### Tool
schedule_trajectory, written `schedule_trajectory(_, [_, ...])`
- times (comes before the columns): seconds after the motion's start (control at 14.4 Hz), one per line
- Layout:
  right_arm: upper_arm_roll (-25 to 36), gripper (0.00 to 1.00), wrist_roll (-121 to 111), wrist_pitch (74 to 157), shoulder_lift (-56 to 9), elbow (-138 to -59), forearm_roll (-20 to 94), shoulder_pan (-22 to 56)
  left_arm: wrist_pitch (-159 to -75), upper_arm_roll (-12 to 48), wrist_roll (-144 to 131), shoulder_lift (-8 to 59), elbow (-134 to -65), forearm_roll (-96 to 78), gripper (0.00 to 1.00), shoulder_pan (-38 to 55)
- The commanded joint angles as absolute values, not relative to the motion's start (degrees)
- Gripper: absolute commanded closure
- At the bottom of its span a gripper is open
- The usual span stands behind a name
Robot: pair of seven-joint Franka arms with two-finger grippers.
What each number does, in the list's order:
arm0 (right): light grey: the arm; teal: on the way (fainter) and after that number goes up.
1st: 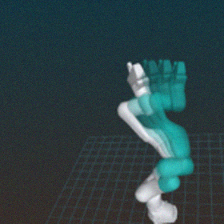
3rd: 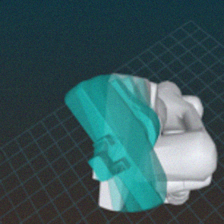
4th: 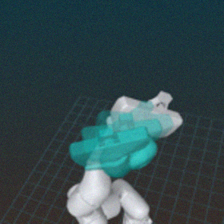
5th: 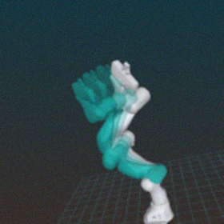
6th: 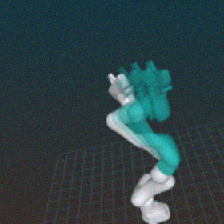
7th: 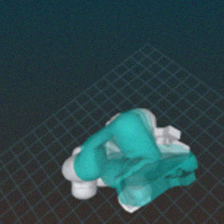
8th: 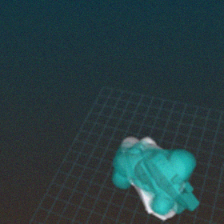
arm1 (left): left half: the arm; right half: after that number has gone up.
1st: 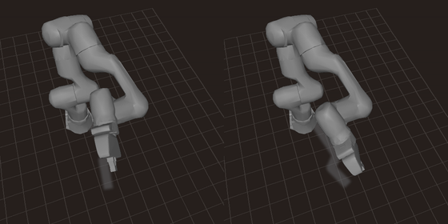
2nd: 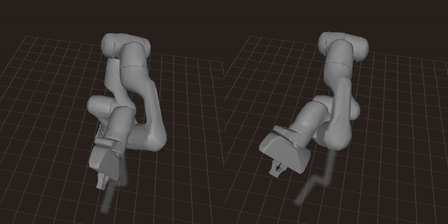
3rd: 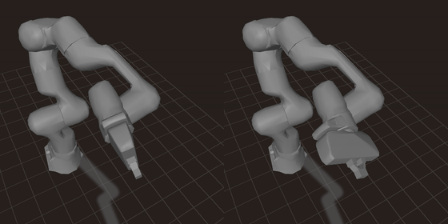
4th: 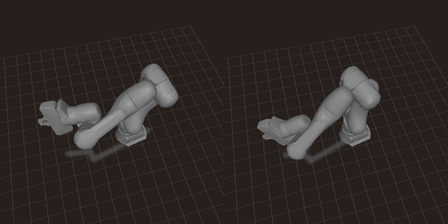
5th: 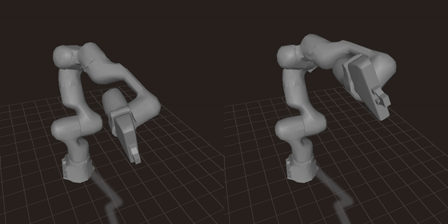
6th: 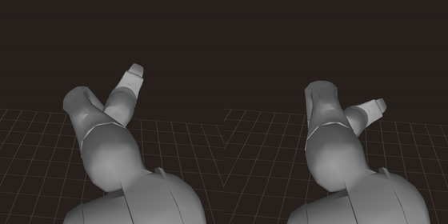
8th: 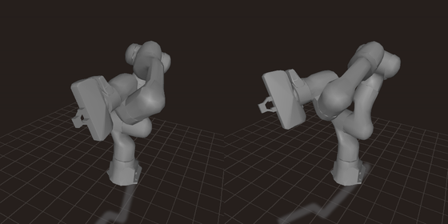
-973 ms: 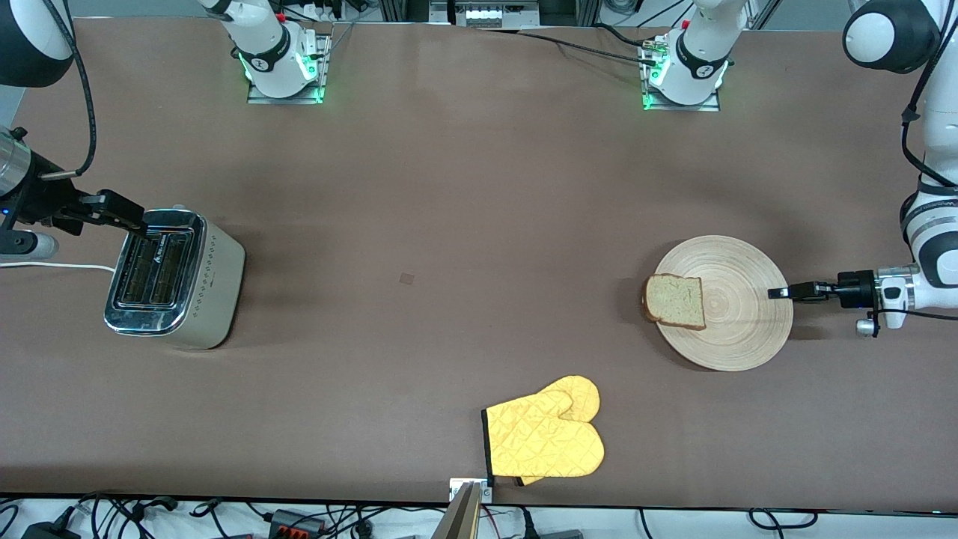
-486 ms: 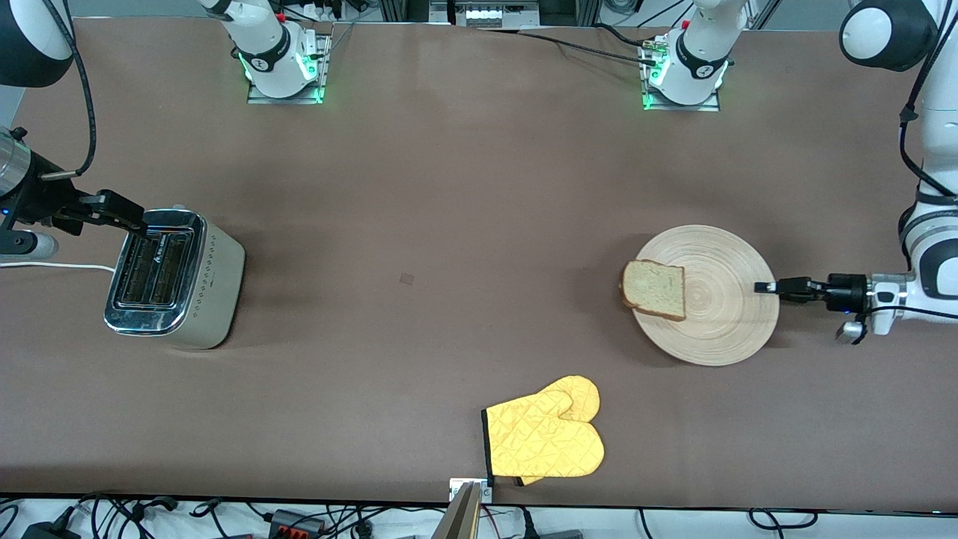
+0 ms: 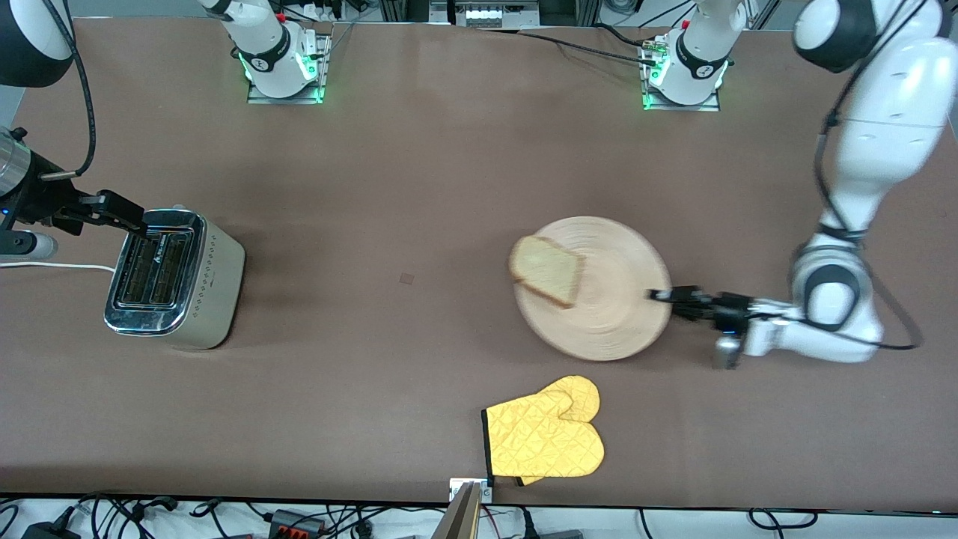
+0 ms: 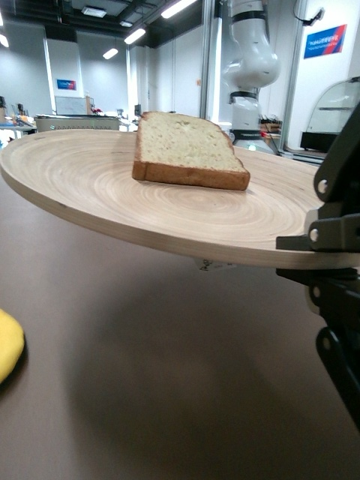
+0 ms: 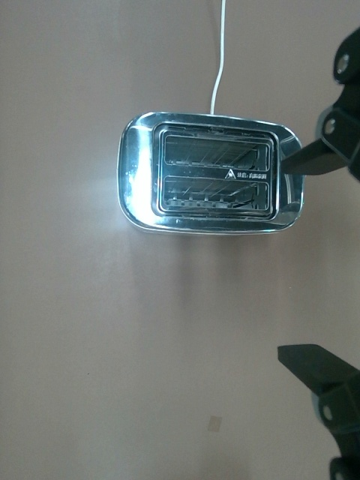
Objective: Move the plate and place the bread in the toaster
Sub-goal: 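Grip the plate rim with the left gripper and slide it toward the toaster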
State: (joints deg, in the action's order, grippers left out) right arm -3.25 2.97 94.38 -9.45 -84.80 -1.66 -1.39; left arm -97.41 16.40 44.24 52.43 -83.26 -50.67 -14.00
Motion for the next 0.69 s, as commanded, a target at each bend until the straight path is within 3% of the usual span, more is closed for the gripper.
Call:
schedule_trajectory(0.0, [-3.52,0.00,4.04,94.13,-9.49,-84.99,-1.85,-1.84,-103.17,16.44,44.82,51.68,-87.63,-56.25,0.99,-8.11])
schedule_trajectory(0.63, [-3.43,0.00,4.13,93.96,-9.75,-85.17,-1.85,-1.85,-119.60,16.44,45.26,52.12,-93.43,-67.93,0.99,5.09])
